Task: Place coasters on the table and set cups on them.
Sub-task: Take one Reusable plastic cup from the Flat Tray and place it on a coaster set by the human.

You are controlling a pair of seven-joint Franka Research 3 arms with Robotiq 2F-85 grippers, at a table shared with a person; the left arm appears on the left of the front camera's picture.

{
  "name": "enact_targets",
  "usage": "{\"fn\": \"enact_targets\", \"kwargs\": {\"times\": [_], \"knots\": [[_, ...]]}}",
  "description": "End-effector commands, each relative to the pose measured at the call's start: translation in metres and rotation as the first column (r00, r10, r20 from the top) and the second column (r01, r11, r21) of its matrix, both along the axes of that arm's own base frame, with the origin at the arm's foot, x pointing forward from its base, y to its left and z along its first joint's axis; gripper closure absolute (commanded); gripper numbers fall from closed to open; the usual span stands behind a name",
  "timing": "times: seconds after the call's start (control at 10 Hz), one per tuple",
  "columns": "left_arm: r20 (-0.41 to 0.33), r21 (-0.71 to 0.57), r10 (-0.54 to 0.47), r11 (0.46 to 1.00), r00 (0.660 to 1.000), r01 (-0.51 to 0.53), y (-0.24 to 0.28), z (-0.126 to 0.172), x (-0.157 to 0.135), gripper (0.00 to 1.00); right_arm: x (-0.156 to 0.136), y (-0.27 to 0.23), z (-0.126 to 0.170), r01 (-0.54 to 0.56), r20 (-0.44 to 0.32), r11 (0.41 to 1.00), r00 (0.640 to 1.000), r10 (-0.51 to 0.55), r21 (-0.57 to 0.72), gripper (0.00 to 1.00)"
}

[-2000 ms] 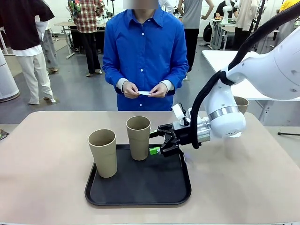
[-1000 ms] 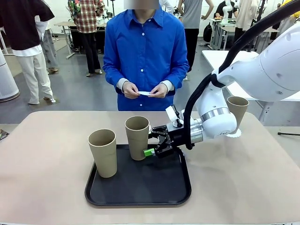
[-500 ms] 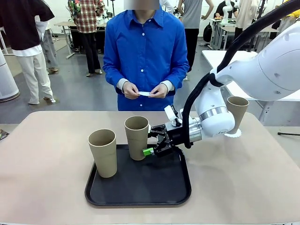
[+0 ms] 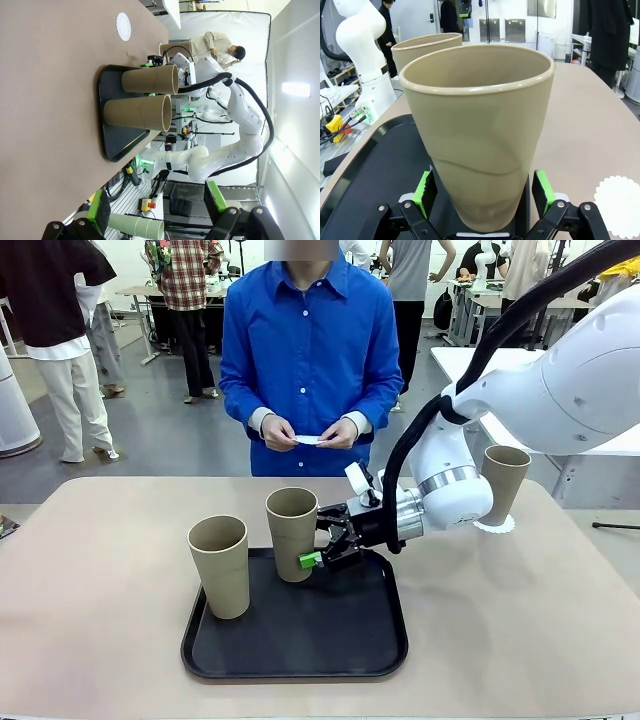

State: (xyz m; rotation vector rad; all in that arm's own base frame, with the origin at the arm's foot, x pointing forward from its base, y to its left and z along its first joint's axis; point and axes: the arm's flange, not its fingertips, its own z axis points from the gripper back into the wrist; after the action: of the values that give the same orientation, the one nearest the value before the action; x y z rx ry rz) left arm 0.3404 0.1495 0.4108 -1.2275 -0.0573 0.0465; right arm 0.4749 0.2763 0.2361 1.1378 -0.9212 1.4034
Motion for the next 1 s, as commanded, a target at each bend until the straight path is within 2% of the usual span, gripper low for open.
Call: {"fn": "enact_targets", "kwargs": {"times": [0.0,0.9], "knots": [[0.008,-0.011,0.000,1.000,1.000,0.001,0.001,0.002,-0.001,0.00,0.006,0.008,-0.002,-0.024,-0.027,1.000,0.999,0.024,-0.007,0.00],[0.008,-0.011,0.000,1.000,1.000,0.001,0.001,0.002,-0.001,0.00,0.013,0.033,-0.007,-0.052,-0.076,0.998,0.996,0.054,0.032,0.00]]}}
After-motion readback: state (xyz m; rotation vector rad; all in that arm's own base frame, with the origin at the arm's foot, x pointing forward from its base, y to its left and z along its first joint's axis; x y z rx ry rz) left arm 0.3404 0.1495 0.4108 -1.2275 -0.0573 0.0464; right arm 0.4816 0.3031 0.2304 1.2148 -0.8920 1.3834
